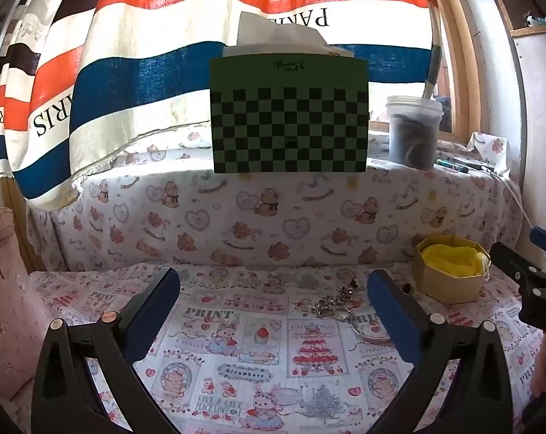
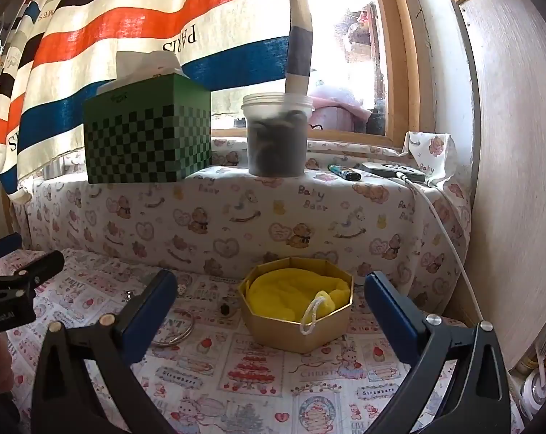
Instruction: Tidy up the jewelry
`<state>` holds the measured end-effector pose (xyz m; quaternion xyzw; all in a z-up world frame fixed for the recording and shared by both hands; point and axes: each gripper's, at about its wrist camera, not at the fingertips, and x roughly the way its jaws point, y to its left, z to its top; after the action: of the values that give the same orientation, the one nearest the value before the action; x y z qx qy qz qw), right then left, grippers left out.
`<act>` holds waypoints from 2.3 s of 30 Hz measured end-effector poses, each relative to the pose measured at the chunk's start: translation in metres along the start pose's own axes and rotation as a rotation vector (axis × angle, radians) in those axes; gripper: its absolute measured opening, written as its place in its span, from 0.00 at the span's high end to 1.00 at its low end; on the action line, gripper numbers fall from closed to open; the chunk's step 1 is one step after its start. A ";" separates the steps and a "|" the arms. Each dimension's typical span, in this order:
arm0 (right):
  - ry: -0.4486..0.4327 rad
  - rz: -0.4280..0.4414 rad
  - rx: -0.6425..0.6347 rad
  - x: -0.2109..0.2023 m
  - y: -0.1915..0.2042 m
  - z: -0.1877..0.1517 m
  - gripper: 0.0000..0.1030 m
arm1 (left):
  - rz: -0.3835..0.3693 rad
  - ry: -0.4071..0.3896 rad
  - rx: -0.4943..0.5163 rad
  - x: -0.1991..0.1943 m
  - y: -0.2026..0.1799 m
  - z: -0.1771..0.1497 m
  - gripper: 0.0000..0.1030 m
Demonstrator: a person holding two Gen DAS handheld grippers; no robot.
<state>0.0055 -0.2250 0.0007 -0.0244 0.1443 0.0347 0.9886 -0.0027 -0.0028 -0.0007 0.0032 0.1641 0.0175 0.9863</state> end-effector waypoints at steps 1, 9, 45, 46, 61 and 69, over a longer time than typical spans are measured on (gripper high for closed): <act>0.001 0.000 -0.002 0.000 0.001 0.000 0.00 | -0.002 0.000 0.004 0.000 -0.001 0.000 0.00; -0.002 -0.009 -0.014 -0.003 0.003 0.000 0.00 | -0.021 0.003 0.015 -0.001 -0.004 -0.002 0.00; 0.002 -0.002 -0.001 -0.003 0.002 0.000 0.00 | -0.030 -0.008 0.026 -0.004 0.000 0.004 0.00; 0.002 -0.002 -0.001 -0.002 0.002 0.000 0.00 | -0.027 -0.012 0.024 -0.005 0.001 0.004 0.00; -0.016 0.014 0.009 -0.005 -0.001 0.000 0.00 | -0.022 -0.045 0.043 -0.012 -0.008 0.002 0.00; -0.018 0.003 0.015 -0.008 -0.002 -0.001 0.00 | -0.042 -0.051 0.033 -0.013 -0.007 0.001 0.00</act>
<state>-0.0021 -0.2272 0.0022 -0.0164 0.1355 0.0353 0.9900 -0.0146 -0.0103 0.0045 0.0163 0.1394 -0.0058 0.9901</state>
